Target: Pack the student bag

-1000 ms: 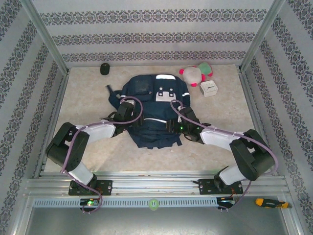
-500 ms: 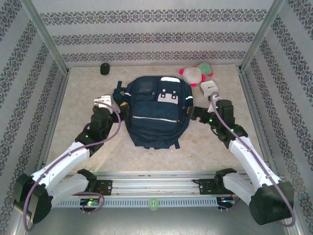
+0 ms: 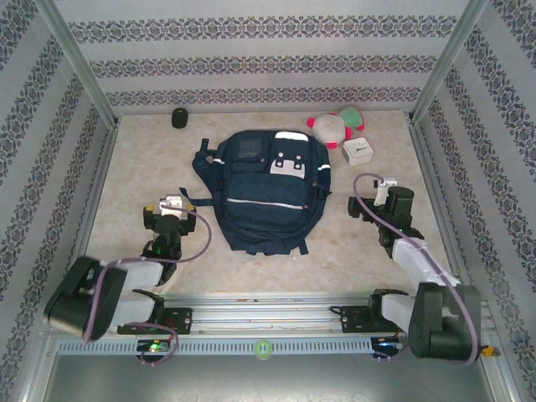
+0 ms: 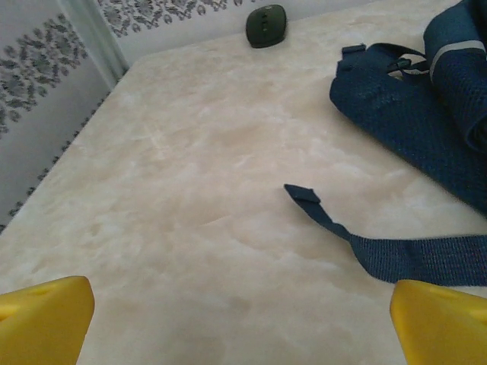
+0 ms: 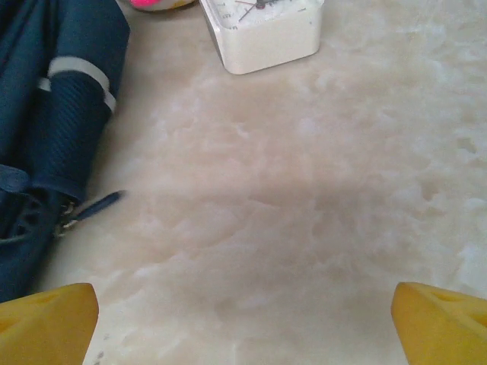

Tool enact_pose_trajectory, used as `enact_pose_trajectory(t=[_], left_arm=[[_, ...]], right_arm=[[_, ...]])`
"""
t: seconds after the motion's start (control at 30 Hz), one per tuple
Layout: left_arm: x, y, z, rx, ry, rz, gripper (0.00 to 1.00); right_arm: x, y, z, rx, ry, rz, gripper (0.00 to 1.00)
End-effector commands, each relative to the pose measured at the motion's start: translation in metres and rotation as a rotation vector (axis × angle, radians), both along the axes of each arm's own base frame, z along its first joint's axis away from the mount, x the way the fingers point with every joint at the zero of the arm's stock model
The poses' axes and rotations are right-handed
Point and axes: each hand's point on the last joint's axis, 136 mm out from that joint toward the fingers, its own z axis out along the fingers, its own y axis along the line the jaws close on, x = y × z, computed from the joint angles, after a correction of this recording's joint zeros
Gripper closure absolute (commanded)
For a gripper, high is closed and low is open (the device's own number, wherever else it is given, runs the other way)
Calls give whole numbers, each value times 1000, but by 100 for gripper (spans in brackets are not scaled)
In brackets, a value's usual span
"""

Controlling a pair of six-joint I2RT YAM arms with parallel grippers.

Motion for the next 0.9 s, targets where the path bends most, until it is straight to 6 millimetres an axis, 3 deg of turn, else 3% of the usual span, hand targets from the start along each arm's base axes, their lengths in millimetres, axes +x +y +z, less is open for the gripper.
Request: enact_pose_trajectory(t=[0.0, 0.07, 0.13, 0.27, 0.43, 0.5, 0.87], left_arm=[[33, -14, 44, -11, -239, -105, 1], [42, -9, 20, -63, -196, -117, 1], [49, 3, 18, -105, -185, -90, 1], [73, 28, 4, -221, -45, -22, 1], [69, 29, 3, -228, -50, -18, 1], [68, 29, 4, -230, -52, -13, 1], [73, 21, 3, -221, -31, -65, 1]], right_arm=[[22, 6, 25, -23, -160, 65, 2], [29, 10, 38, -24, -284, 86, 2], [32, 8, 43, -31, -371, 70, 2], [51, 6, 42, 24, -328, 52, 2], [70, 19, 23, -7, -394, 50, 2], [67, 12, 16, -28, -325, 14, 2], [70, 11, 18, -52, -332, -13, 2]])
